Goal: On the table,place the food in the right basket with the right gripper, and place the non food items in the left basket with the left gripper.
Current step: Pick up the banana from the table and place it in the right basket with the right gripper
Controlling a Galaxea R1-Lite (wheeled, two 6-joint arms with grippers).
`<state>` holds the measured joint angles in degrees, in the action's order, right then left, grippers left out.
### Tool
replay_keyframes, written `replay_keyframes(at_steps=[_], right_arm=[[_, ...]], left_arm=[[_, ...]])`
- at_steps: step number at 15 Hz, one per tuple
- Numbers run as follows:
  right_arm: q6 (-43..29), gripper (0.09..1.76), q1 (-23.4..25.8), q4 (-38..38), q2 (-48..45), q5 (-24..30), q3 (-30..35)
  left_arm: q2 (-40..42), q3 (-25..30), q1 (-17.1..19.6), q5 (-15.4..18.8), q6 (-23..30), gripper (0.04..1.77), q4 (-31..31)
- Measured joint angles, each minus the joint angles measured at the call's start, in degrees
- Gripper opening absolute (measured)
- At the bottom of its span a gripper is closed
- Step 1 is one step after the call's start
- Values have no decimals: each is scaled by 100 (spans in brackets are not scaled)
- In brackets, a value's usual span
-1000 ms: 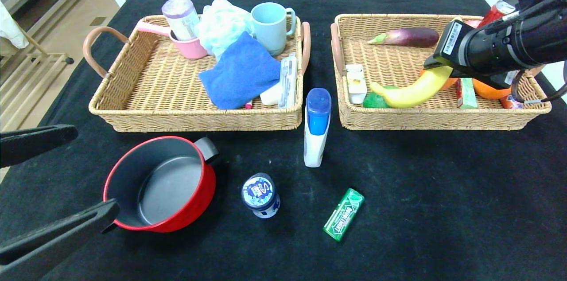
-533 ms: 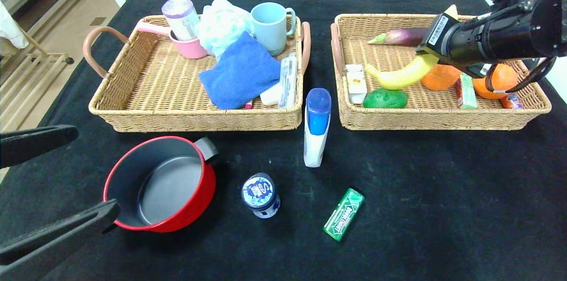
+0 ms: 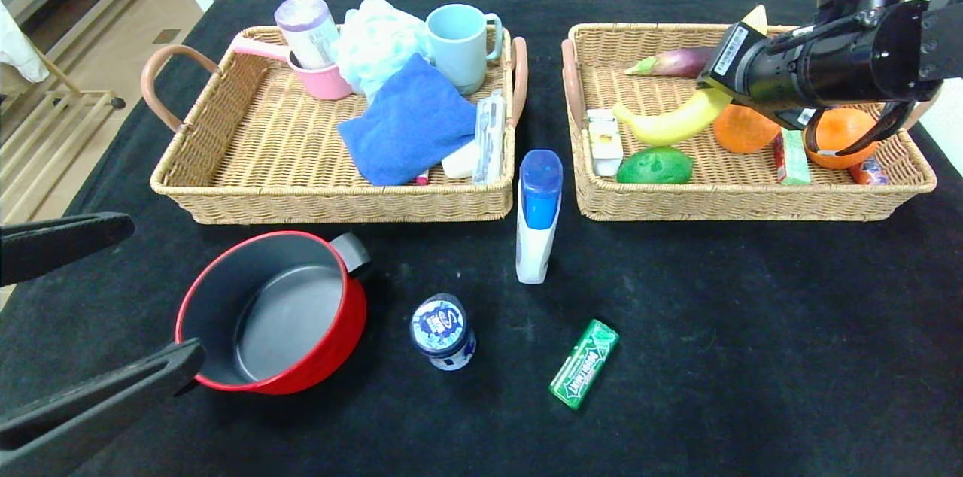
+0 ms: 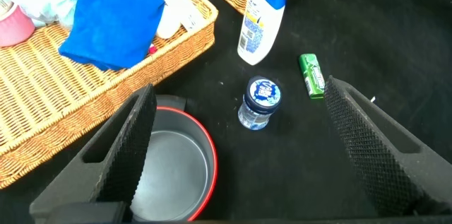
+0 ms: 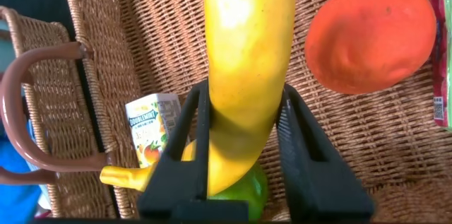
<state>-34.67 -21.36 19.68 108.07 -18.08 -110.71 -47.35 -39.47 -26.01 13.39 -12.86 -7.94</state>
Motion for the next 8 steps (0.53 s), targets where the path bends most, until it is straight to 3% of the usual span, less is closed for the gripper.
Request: replay_keyframes(at_steps=[4,8], right_arm=[[-5,110,2,0,6,0,21],[-2,135,-5,38,-2,0,35]], left_arm=[[-2,1,0,0,-1,172,2],[-2,9,0,0,-9,172,0]])
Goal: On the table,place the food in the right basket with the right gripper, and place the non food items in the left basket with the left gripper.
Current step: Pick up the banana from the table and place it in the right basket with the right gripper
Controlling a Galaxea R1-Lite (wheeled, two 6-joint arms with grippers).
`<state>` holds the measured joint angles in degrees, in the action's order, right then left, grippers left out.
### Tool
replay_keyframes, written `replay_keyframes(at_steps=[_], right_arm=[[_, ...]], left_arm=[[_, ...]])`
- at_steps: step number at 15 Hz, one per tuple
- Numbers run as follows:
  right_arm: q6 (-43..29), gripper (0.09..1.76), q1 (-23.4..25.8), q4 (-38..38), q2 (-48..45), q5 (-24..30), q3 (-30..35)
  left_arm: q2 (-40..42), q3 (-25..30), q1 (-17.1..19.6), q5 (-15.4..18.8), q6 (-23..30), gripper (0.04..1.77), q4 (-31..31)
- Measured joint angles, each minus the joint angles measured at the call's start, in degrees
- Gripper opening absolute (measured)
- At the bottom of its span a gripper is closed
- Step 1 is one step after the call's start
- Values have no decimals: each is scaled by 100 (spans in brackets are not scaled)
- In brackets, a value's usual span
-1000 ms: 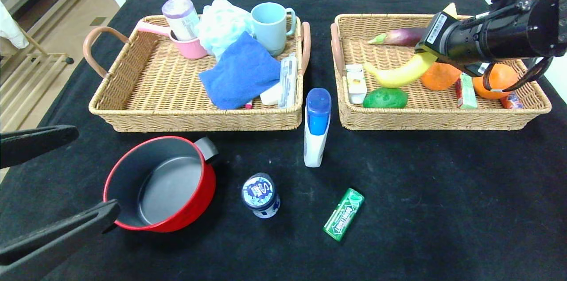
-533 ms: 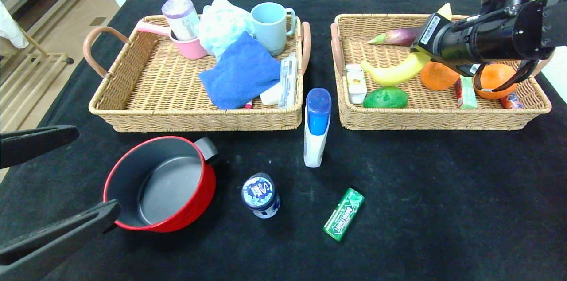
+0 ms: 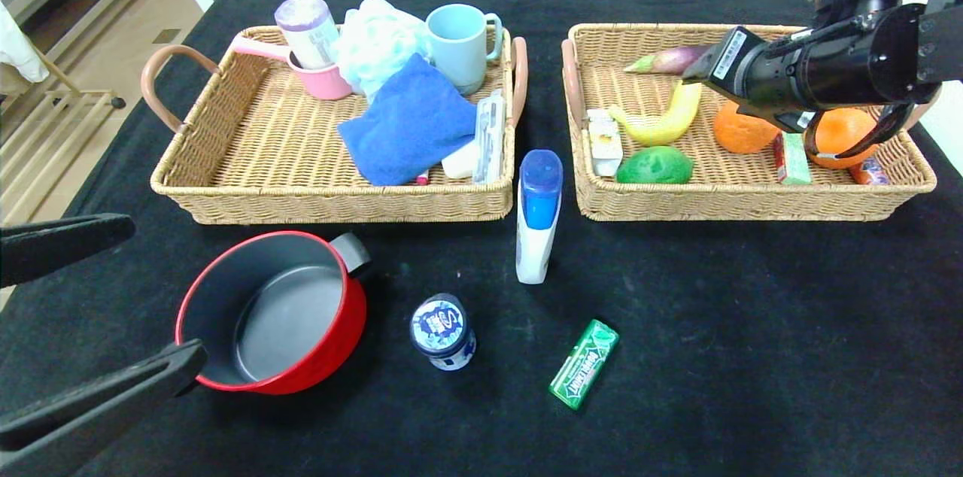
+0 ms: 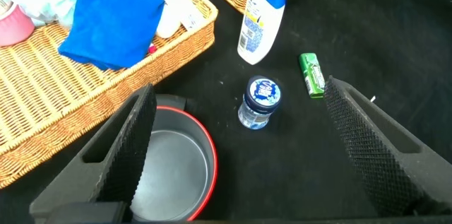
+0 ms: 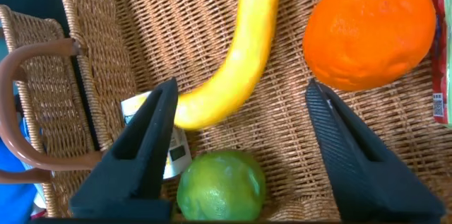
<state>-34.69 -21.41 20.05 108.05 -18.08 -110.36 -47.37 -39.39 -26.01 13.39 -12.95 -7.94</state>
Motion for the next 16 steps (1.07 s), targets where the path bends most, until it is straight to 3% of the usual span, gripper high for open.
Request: replay_keyframes(at_steps=[2,6,11,13,16], right_arm=[[-11,142,-11,76,-44,6,16],[-150,154,-229,1018,-339,9,361],[-1100,161,-965,1735,-756,-258,1248],[-1530,163,-1302,1908,-750,-673,1414],[-1723,166,-1770,2303,-717,-724,1464]], left_arm=[[0,0,0,-2,0,172,2],[0,2,0,0,0,172,2],[-17,9,-5,0,0,172,20],[-37,23,-2,1,0,172,13],[-56,50,0,0,-13,172,-2]])
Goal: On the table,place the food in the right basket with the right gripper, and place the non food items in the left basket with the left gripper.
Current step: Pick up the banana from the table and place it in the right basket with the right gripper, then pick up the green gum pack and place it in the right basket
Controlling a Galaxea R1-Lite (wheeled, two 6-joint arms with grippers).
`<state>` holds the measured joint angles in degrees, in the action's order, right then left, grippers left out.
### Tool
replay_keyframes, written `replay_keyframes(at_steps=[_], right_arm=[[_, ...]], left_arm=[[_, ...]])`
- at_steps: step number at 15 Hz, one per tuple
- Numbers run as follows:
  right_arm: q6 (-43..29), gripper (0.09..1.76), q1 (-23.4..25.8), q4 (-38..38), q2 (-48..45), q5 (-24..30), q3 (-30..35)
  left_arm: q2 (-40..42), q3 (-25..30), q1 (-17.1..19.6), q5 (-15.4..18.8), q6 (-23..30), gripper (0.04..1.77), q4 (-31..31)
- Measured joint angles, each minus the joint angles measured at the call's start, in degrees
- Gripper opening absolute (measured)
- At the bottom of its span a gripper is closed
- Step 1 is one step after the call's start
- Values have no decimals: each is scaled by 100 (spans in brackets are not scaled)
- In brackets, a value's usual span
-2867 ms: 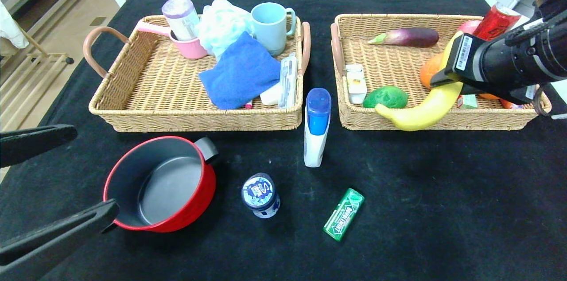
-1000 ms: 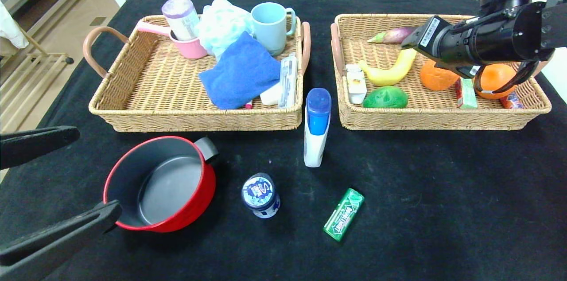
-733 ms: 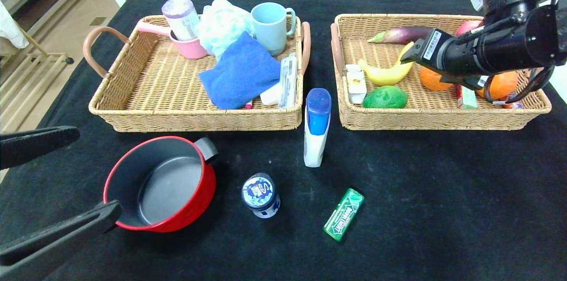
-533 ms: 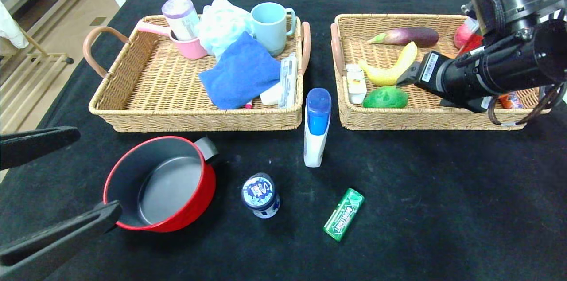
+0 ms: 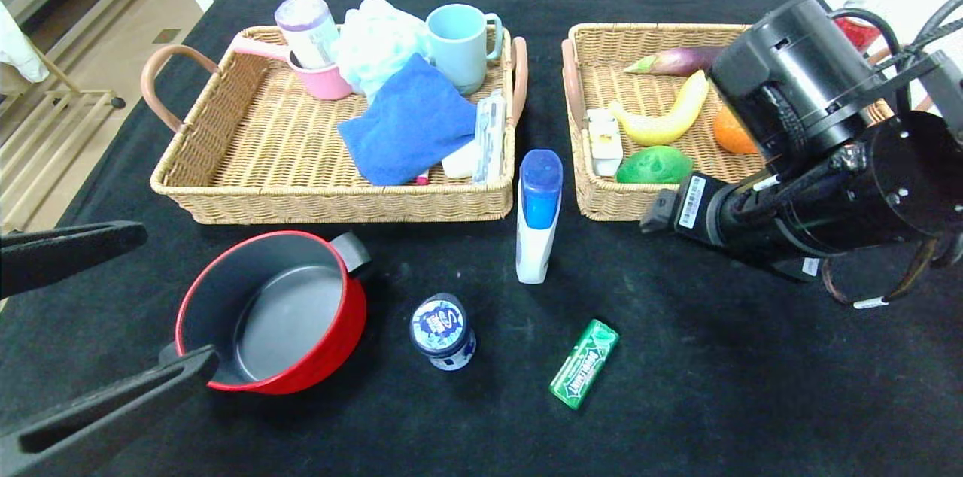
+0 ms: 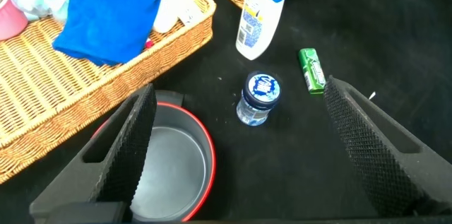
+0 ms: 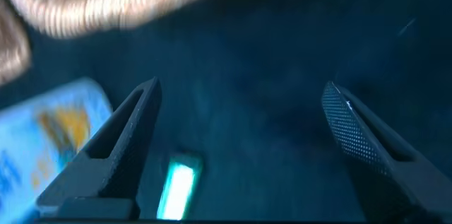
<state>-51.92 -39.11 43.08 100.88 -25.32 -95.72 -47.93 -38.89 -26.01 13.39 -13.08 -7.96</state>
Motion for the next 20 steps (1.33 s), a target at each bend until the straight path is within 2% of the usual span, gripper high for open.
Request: replay_keyframes(at_steps=[5,13,20], right_arm=[[-323,168,-631,178,98,-22,-12],[-601,170,-997,372,463,22,-61],[-701,170,-1114,455,692,22,-69]], left_arm=[[1,20,0,-2,-54,172,-5],[26,5,0,0,-65,172,-6],[26,13,2,0,-67,172,-2]])
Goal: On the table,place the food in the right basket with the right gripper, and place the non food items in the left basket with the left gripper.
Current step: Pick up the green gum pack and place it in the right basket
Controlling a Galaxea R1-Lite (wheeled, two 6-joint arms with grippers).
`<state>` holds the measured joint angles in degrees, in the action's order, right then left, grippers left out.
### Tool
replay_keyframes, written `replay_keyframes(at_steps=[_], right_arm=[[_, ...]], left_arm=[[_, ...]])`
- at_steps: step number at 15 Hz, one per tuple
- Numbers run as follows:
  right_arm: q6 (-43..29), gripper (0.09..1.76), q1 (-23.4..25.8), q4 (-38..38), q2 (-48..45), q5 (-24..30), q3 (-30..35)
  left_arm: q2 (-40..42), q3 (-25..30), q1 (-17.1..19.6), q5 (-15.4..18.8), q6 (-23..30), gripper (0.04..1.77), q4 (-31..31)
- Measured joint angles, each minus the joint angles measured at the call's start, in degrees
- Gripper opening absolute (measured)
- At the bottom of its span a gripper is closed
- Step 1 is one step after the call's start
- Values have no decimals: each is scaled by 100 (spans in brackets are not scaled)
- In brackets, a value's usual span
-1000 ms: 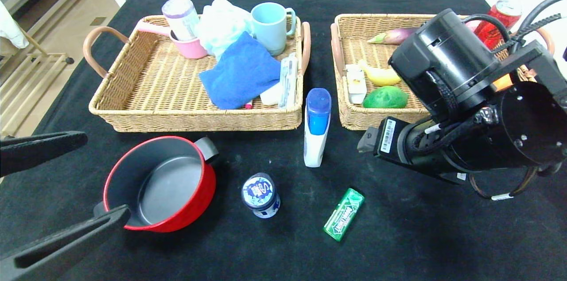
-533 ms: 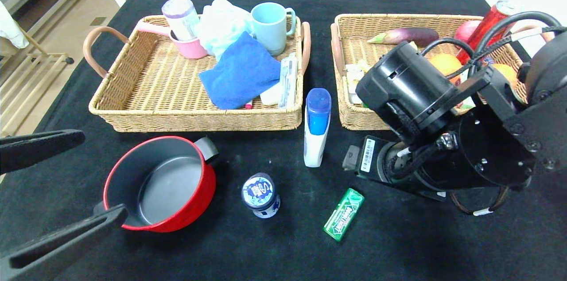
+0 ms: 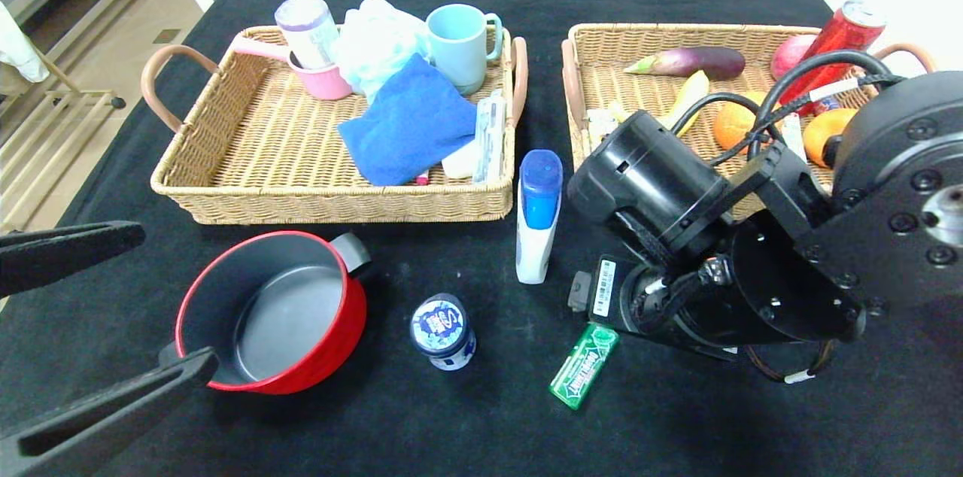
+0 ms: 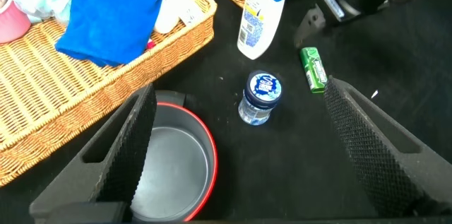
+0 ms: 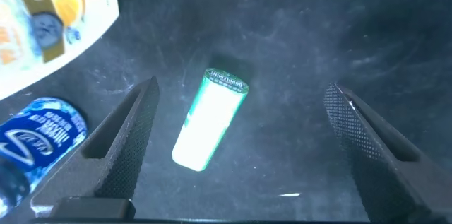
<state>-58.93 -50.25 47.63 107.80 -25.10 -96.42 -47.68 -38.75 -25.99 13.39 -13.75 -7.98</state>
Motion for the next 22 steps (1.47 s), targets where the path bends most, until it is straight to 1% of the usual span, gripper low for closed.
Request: replay_keyframes(at_steps=[11,17,18,20,22], right_arm=[[-7,171,-96,9,457,-48,-68],[-60,171,-96,99,542,-61,-155],[-72,150,-96,101,545,-61,-155],[-74,118,-104,112,546,-59,-155],[-77,94,-129,118,549,-59,-157]], left_arm=[[0,0,-2,0,-13,172,-4],[16,0,-5,0,-16,172,-4],[16,0,-5,0,-16,172,-4],[16,0,-5,0,-16,172,-2],[16,4,-5,0,-16,172,-2]])
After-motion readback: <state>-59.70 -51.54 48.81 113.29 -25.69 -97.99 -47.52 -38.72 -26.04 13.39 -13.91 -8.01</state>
